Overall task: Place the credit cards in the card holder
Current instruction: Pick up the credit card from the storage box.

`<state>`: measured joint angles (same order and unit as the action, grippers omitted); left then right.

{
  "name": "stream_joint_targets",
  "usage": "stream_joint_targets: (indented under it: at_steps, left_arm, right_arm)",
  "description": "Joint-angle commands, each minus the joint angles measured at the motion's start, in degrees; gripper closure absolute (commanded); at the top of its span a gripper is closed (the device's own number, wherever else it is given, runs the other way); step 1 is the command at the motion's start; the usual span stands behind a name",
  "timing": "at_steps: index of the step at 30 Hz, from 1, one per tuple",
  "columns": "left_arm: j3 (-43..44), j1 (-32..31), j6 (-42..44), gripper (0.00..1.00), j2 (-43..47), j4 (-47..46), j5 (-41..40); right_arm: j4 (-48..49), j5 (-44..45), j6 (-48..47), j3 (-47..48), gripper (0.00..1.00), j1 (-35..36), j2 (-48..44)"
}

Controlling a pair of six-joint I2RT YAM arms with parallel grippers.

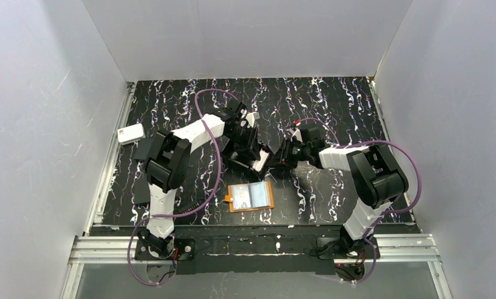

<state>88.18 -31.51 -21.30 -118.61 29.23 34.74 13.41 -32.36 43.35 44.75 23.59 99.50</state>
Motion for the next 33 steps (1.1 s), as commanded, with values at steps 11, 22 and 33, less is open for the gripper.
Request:
stream_joint_targets:
  at_steps: [11,22,33]
  left_arm:
    - [-0.1,-2.4,0.1,0.95,5.3,0.5,3.4]
    - [2.7,-2.6,4.2,1.0,7.8,8.4,-8.0]
    - [7.3,-3.0,5.6,1.0,10.2,14.1,-17.5]
  right_arm:
    - [1.9,1.0,-0.4,2.0,0.7,1.0,0.9]
    - [1.3,2.0,-0.7,2.7,0.7,1.2,0.8]
    - [-1.1,3.3,-2.2,4.3,0.69,1.5,0.9]
